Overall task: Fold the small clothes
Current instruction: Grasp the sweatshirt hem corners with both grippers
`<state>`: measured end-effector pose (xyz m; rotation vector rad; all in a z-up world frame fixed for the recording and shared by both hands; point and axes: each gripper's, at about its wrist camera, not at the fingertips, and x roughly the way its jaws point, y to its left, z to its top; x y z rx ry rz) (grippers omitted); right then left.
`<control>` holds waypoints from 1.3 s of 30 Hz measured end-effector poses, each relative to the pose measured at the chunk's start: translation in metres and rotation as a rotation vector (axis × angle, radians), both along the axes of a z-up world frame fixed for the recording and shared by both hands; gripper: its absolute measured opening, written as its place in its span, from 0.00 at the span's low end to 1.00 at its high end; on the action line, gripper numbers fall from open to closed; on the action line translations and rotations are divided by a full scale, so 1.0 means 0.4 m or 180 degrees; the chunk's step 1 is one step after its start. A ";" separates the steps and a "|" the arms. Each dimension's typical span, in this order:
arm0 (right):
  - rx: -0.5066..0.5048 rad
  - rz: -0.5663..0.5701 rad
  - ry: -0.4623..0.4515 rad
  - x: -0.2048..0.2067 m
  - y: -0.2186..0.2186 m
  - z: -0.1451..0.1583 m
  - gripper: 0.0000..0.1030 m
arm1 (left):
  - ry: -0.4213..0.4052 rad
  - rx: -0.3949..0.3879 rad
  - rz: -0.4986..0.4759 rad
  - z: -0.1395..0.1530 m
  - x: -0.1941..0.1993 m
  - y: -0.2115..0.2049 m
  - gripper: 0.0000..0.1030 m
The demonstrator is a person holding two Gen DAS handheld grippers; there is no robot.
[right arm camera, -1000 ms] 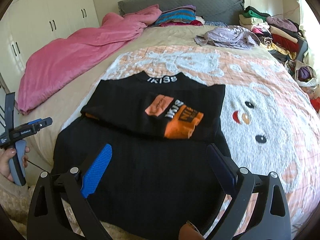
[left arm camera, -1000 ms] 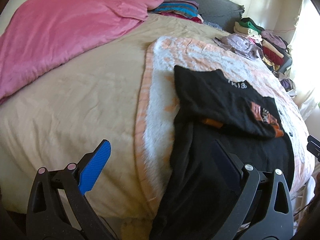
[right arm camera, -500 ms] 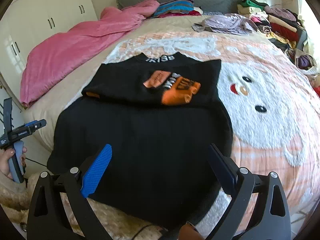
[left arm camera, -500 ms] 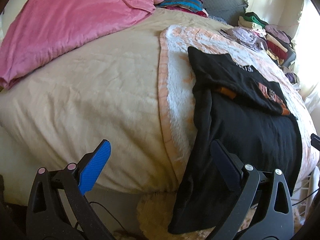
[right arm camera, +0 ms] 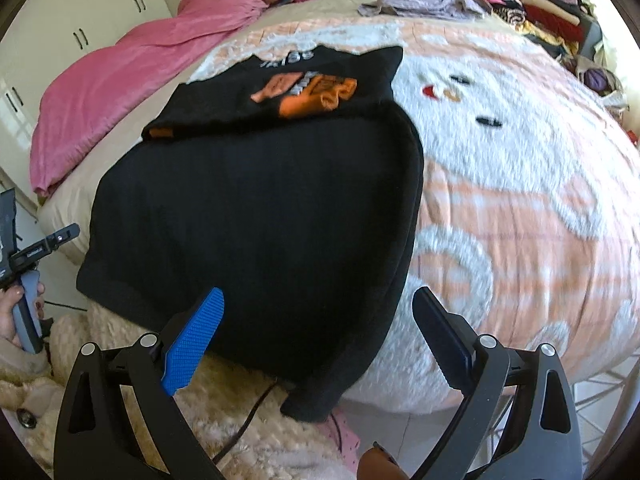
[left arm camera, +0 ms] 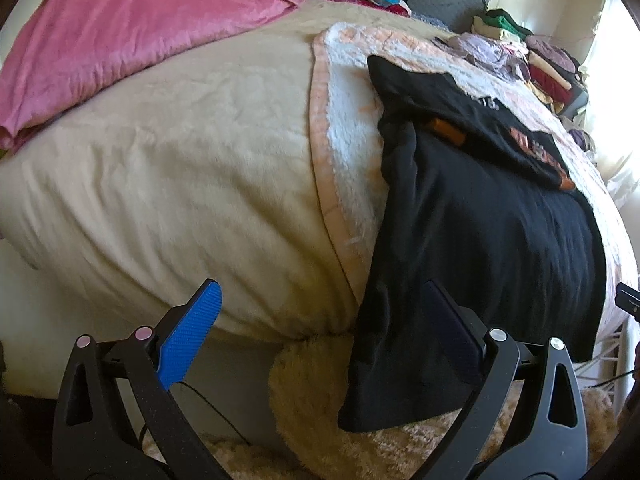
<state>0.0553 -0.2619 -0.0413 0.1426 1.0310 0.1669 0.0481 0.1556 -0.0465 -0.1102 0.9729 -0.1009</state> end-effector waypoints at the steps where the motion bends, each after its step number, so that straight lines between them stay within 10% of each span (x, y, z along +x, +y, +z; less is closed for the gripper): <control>1: 0.0005 0.0010 0.0029 -0.005 0.001 -0.007 0.92 | 0.0021 0.0009 -0.0001 -0.005 -0.004 -0.002 0.91; 20: 0.0234 0.0017 0.0607 -0.030 0.023 -0.147 0.87 | 0.0245 -0.0078 -0.0027 -0.047 -0.063 0.004 0.91; 30: 0.0200 -0.0006 0.0702 -0.032 0.014 -0.172 0.45 | 0.0393 -0.0270 -0.0214 -0.064 -0.061 -0.015 0.84; 33: 0.0141 0.0008 0.0660 -0.039 0.011 -0.167 0.19 | 0.0433 -0.0395 -0.0274 -0.065 -0.054 -0.025 0.71; 39: 0.0304 0.0156 0.0459 -0.054 0.010 -0.104 0.14 | 0.0613 -0.0561 -0.0349 -0.088 -0.037 -0.036 0.41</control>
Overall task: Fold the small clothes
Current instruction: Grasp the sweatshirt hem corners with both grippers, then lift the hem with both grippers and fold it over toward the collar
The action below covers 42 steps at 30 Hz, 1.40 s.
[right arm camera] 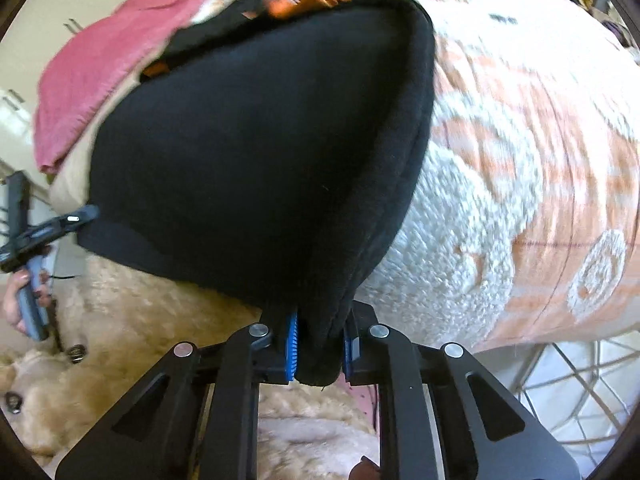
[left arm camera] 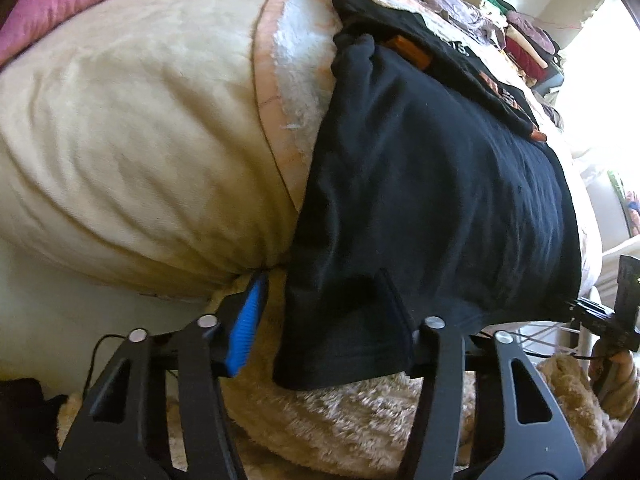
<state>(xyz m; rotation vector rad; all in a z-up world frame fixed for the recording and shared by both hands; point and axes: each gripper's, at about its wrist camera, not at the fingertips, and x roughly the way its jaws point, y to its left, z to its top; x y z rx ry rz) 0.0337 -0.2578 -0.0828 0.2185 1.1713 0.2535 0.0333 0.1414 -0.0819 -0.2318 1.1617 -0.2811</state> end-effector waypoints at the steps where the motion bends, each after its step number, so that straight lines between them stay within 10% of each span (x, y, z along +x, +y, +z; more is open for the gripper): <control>1: 0.0052 0.0028 -0.0074 -0.002 0.001 0.020 0.14 | 0.0028 -0.0021 -0.0015 -0.005 0.002 -0.002 0.36; 8: 0.0366 0.0027 -0.0467 0.005 -0.040 0.119 0.13 | 0.0077 -0.0040 -0.0063 0.008 0.005 -0.009 0.04; 24: 0.0705 -0.0116 -0.1138 0.046 -0.138 0.256 0.13 | -0.0611 -0.0521 0.0042 0.251 0.029 0.012 0.02; 42: 0.0666 -0.0200 -0.1755 0.157 -0.195 0.402 0.13 | -0.1030 -0.0464 0.0222 0.375 0.175 0.008 0.02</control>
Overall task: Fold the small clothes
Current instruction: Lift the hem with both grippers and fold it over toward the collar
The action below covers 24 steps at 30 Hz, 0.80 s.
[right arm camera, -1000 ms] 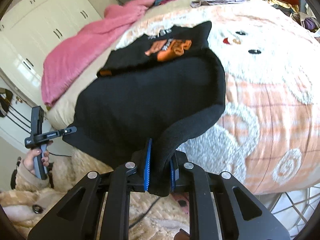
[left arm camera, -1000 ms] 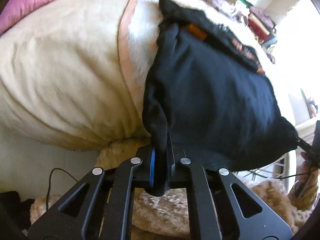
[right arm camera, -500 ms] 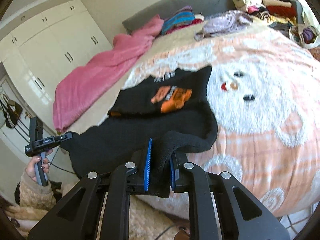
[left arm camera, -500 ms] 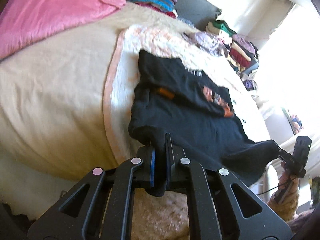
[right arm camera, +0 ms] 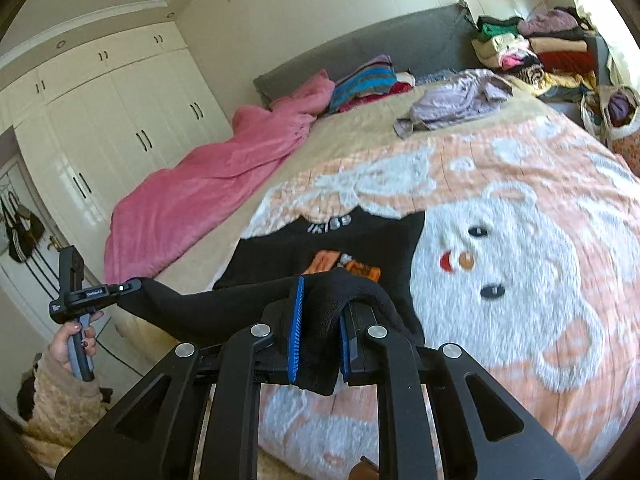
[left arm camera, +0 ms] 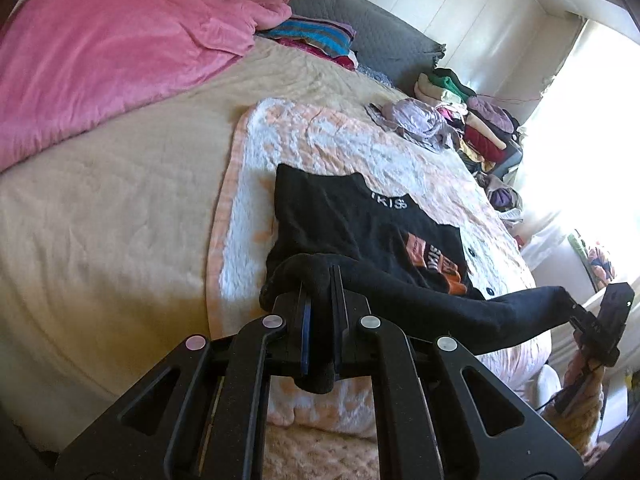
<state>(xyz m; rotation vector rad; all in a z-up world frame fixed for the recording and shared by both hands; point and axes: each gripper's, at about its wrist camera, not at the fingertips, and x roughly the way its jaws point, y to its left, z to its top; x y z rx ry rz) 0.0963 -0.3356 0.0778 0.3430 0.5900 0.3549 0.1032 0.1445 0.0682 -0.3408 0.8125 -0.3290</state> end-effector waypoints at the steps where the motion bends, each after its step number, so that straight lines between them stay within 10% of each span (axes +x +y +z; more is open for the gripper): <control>1: 0.0005 -0.0007 -0.0025 0.011 -0.002 0.006 0.13 | -0.0007 0.0004 0.0004 0.004 0.011 -0.001 0.02; 24: 0.0039 -0.0423 0.0184 0.345 -0.091 -0.062 0.13 | -0.0011 0.0487 0.0042 0.013 0.362 -0.109 0.02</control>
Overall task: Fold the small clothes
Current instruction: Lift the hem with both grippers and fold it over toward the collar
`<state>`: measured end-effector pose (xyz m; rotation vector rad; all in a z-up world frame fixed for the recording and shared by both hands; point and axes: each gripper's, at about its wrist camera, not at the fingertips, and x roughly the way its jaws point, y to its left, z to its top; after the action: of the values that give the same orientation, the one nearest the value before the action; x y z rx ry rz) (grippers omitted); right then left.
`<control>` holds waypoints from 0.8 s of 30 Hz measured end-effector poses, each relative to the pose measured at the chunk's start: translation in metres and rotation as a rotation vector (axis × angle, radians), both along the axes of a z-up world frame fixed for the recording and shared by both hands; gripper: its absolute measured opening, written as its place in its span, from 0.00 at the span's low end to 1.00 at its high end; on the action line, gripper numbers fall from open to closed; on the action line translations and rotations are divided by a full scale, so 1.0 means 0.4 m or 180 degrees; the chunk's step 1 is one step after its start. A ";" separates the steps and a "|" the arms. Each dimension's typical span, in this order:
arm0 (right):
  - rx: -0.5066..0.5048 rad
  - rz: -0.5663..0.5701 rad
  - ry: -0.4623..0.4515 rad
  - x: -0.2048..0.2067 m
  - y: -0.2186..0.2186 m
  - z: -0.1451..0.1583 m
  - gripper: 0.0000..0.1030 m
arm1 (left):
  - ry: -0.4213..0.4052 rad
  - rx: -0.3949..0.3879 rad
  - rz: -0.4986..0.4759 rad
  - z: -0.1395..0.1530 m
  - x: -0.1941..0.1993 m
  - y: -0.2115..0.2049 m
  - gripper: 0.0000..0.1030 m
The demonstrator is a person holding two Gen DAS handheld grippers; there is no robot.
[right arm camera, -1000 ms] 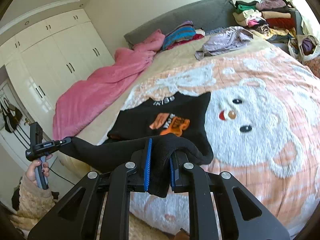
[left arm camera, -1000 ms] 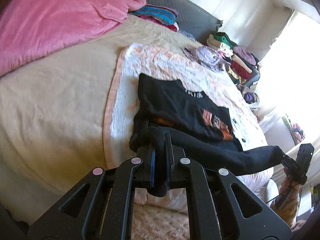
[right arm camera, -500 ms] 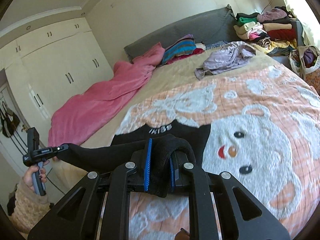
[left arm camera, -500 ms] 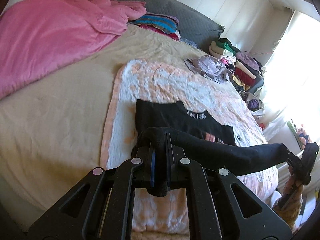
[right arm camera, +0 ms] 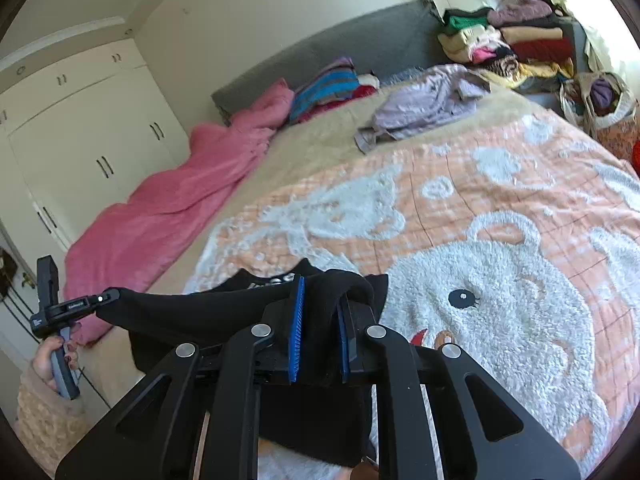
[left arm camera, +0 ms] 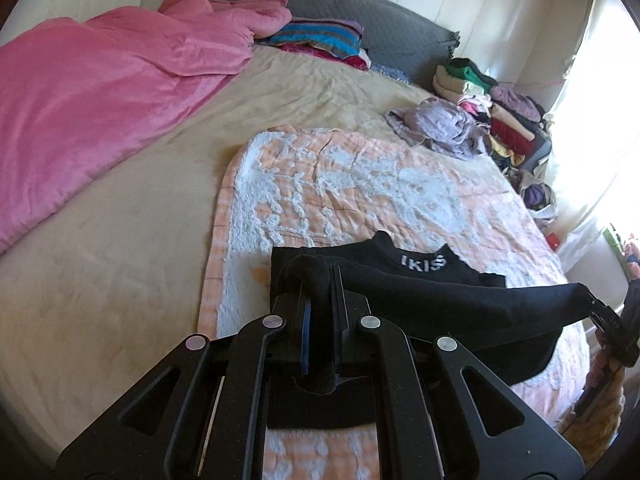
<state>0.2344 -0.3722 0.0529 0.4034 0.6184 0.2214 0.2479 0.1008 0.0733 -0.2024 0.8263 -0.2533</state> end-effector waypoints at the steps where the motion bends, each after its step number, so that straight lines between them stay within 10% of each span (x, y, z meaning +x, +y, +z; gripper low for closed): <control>1: -0.0004 -0.0018 0.0052 0.015 -0.002 -0.014 0.13 | 0.0018 0.0027 -0.0002 -0.009 0.010 -0.004 0.02; 15: -0.0111 -0.0120 0.0511 0.131 -0.001 -0.148 0.16 | 0.0304 0.0192 0.0080 -0.122 0.123 -0.039 0.04; 19: -0.0119 -0.0135 0.0454 0.115 0.004 -0.151 0.55 | 0.0196 0.0234 0.0053 -0.111 0.090 -0.045 0.19; 24: -0.0279 -0.0299 0.0257 0.066 -0.004 -0.122 0.57 | -0.0006 0.0257 0.0101 -0.074 0.043 -0.026 0.24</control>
<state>0.2610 -0.3738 0.0040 0.3573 0.6842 0.0882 0.2651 0.0902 0.0436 -0.1396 0.8291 -0.1900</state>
